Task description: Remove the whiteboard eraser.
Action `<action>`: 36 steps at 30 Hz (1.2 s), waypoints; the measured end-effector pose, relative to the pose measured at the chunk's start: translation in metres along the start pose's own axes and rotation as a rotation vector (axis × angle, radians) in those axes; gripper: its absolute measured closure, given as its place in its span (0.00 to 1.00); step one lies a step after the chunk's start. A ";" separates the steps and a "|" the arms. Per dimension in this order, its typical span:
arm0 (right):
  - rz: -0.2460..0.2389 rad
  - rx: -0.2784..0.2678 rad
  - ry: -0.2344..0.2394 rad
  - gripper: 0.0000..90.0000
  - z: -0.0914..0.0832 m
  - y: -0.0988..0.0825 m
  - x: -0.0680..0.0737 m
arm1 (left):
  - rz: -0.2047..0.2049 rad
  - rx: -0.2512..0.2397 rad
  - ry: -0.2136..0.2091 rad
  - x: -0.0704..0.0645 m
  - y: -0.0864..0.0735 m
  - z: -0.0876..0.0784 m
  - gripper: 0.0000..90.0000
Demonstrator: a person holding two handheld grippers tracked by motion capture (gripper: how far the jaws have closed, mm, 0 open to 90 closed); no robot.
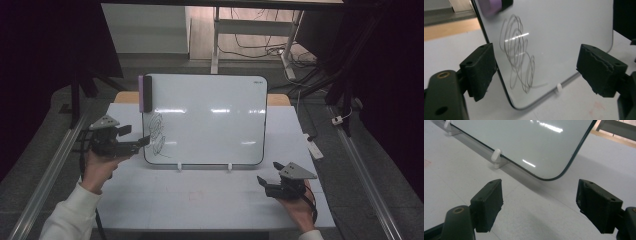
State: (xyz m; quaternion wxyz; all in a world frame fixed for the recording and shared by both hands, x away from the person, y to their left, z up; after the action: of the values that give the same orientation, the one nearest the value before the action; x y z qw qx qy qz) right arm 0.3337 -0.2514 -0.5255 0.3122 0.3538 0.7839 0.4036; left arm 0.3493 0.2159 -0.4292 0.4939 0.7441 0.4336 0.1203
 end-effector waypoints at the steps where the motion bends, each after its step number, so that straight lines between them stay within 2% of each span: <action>1: -0.002 0.003 -0.001 0.23 0.001 -0.001 0.000 | -0.001 -0.005 -0.001 0.001 0.005 0.002 0.20; 3: -0.003 0.005 0.000 0.23 0.001 -0.001 0.000 | -0.009 -0.015 0.002 0.006 0.018 0.010 0.21; 6: -0.001 0.012 0.002 0.23 0.002 -0.002 0.001 | -0.008 -0.011 0.009 0.008 0.025 0.015 0.23; 7: -0.002 0.012 0.001 0.23 0.002 -0.002 0.001 | -0.005 -0.007 0.033 0.012 0.032 0.020 0.23; 13: -0.002 0.020 0.002 0.23 0.002 -0.003 0.001 | -0.008 -0.031 0.075 0.018 0.047 0.025 0.26; 19: -0.004 0.026 0.006 0.23 0.004 -0.005 0.001 | -0.014 -0.052 0.144 0.029 0.062 0.028 0.36; 22: -0.006 0.027 0.005 0.23 0.004 -0.005 0.001 | -0.024 -0.056 0.169 0.034 0.065 0.031 0.47; 24: -0.007 0.029 0.005 0.23 0.004 -0.005 0.001 | -0.021 -0.055 0.187 0.036 0.065 0.032 0.50; 25: -0.007 0.036 0.003 0.23 0.005 -0.006 0.001 | -0.019 -0.053 0.192 0.037 0.064 0.033 0.57; 32: -0.008 0.043 -0.001 0.23 0.005 -0.007 0.001 | -0.017 -0.050 0.207 0.037 0.064 0.035 0.64; 36: -0.010 0.042 -0.004 0.23 0.005 -0.006 0.002 | 0.000 -0.045 0.247 0.035 0.064 0.033 0.69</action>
State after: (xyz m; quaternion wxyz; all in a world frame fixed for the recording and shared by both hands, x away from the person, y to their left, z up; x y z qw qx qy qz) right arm 0.3349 -0.2501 -0.5338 0.3082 0.3572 0.7933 0.3848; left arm 0.4239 0.2131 -0.4003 0.4536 0.7122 0.4882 0.2206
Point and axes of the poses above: each handheld gripper's, and its own axes: z roughly forward along the jaws, y roughly out of its top, x roughly to its left, the point moved 5 cm from there along z, roughly forward along the jaws, and after that the axes turned 8 degrees about -y, right-handed, at the moved point
